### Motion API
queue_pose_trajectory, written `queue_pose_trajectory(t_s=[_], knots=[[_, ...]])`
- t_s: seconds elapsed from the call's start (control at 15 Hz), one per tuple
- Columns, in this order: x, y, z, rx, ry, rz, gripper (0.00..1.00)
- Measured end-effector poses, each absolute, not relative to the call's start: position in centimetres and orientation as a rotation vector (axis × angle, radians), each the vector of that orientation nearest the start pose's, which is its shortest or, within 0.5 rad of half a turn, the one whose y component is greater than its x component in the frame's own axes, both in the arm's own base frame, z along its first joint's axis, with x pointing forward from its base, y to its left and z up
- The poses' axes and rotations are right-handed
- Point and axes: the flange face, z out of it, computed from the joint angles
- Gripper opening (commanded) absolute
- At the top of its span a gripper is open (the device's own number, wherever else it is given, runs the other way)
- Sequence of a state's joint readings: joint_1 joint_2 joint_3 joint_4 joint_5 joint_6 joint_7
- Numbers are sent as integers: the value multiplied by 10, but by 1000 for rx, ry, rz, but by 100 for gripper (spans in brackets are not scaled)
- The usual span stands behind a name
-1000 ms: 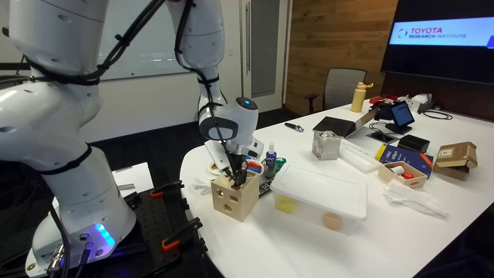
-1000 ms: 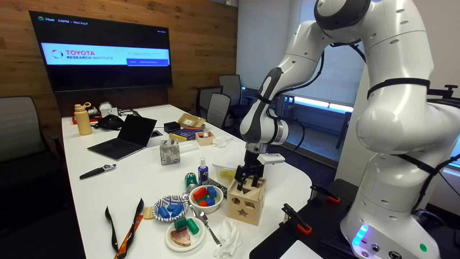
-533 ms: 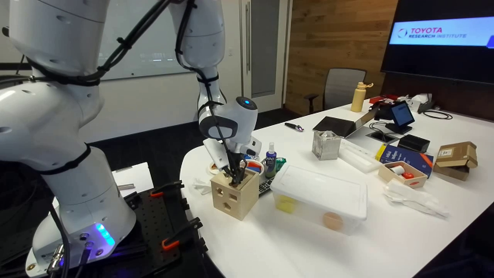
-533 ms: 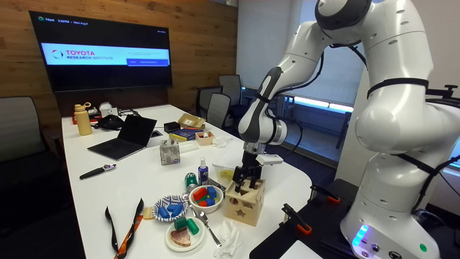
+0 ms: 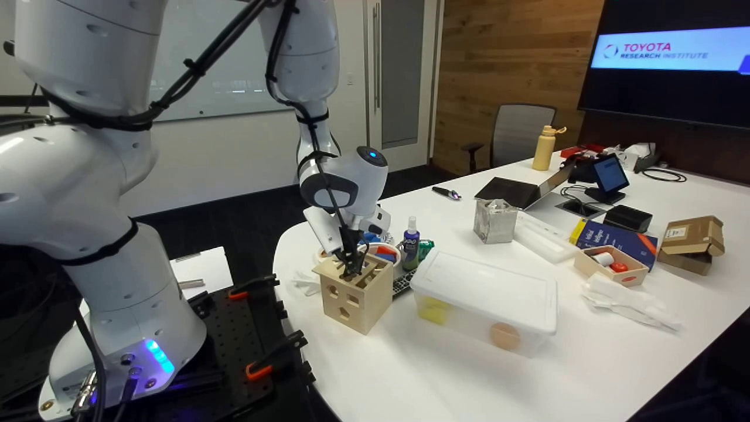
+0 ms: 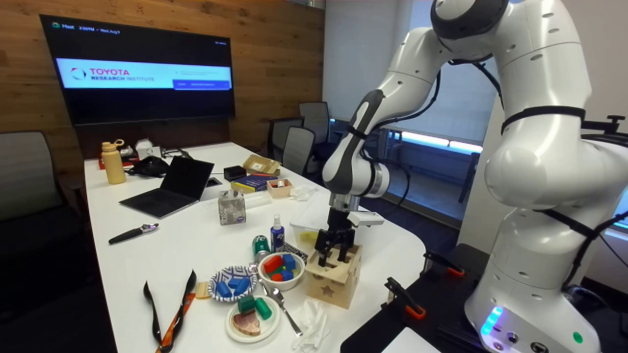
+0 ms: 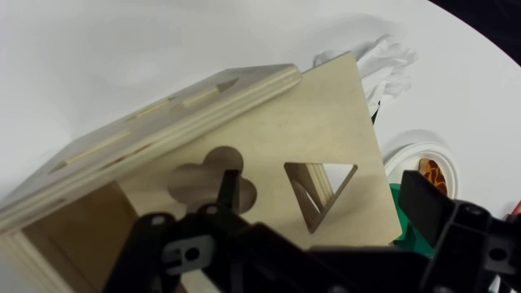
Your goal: Open the lid on the wooden toy box.
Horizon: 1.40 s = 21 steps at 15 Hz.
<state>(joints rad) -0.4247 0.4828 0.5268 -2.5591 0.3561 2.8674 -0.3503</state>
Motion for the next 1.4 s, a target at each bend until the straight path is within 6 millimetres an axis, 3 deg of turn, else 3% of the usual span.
queue_pose_trajectory(t_s=[1.0,1.4], knots=[[407,89,105,-2748,-87,207,100],[406,93,105,-2740,-74,209,100]])
